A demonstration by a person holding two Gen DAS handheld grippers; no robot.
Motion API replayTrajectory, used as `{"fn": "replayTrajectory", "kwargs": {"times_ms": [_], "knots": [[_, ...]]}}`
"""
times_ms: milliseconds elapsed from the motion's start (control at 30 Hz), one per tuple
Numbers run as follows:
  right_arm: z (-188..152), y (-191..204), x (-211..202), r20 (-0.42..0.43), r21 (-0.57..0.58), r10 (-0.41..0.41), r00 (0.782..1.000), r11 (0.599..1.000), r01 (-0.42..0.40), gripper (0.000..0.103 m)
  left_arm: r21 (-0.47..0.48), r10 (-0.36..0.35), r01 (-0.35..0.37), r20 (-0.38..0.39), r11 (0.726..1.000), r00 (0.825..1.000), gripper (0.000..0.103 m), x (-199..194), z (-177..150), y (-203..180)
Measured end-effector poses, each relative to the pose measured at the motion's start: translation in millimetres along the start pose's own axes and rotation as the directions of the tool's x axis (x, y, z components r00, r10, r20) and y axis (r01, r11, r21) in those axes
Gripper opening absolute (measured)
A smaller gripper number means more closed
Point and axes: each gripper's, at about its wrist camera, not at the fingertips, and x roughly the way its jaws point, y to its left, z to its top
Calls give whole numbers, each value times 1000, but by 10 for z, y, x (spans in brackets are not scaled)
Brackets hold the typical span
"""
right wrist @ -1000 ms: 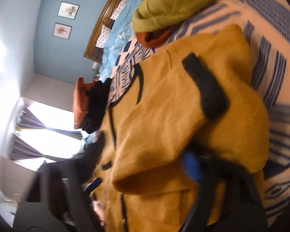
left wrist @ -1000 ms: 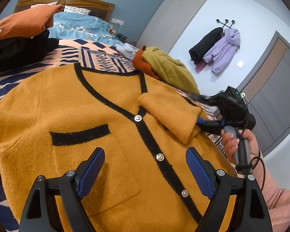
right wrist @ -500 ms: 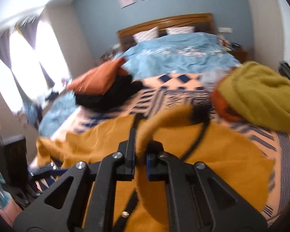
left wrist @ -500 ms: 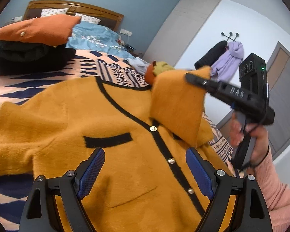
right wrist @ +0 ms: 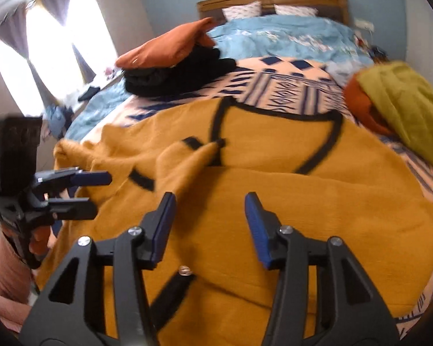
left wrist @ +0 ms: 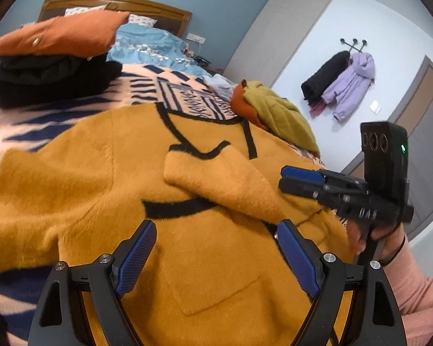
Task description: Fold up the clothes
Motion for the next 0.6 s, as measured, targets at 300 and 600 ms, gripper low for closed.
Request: {"fn": "replayTrajectory", "kwargs": {"times_ms": [300,600], "knots": [[290,56,557,-84,125,195,977,975,-184,13,-47,-35,36,11,998,999,88,-40,-45,22],[-112,884,381,-129,-339,85,988,932,-125,32,-116,-66,72,51,991,997,90,-265,-192,248]]}}
